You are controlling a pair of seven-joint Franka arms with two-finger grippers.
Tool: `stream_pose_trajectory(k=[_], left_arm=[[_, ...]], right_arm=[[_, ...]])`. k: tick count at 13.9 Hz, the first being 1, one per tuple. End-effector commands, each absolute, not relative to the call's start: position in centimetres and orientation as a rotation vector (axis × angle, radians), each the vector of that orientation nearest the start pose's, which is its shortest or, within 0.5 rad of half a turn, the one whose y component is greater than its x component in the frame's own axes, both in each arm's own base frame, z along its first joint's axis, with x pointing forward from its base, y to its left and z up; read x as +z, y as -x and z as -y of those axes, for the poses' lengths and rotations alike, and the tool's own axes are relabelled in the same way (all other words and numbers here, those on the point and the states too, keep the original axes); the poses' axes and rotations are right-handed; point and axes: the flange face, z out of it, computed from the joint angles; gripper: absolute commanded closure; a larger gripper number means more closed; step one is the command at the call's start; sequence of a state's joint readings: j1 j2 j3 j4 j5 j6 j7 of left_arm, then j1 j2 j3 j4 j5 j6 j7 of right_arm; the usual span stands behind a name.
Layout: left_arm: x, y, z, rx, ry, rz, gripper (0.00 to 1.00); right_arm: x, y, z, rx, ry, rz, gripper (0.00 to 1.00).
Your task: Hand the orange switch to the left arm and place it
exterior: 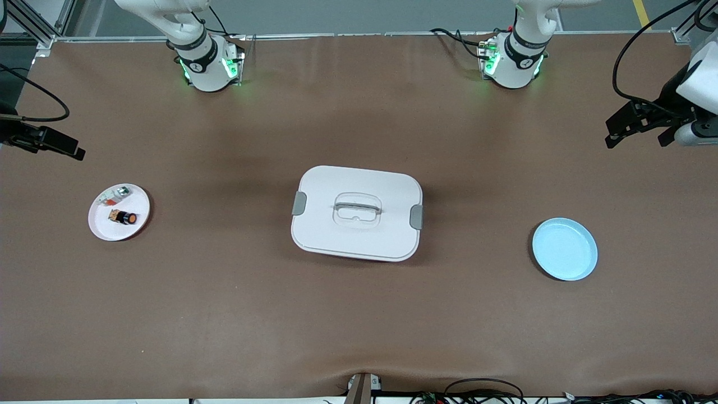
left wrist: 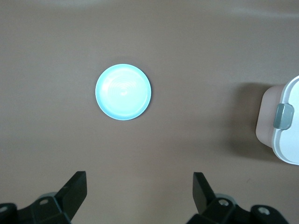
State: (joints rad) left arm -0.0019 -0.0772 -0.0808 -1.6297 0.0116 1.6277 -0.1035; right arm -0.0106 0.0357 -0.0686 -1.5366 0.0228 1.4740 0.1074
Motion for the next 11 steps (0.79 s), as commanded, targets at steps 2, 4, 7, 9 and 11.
stream_pose_trajectory(k=[2, 4, 7, 9, 11], left_arm=[[64.9, -53.6, 4.5, -0.106, 3.142, 0.007, 0.00], [64.9, -53.5, 4.6, -0.106, 3.142, 0.005, 0.00], [65.0, -53.6, 4.5, -0.111, 3.142, 0.007, 0.00], [64.9, -53.6, 4.5, -0.108, 3.142, 0.007, 0.00], [65.0, -53.6, 4.5, -0.111, 3.142, 0.007, 0.00]], right_arm=[[62.1, -54.7, 4.0, 0.151, 3.103, -0.311, 0.00], [62.0, -54.7, 4.1, 0.154, 3.102, -0.318, 0.00], [61.8, -54.7, 4.8, 0.149, 3.100, -0.335, 0.00], [60.7, -54.8, 6.0, 0.160, 3.095, -0.366, 0.00], [59.1, -55.0, 7.3, 0.148, 3.092, -0.399, 0.00]])
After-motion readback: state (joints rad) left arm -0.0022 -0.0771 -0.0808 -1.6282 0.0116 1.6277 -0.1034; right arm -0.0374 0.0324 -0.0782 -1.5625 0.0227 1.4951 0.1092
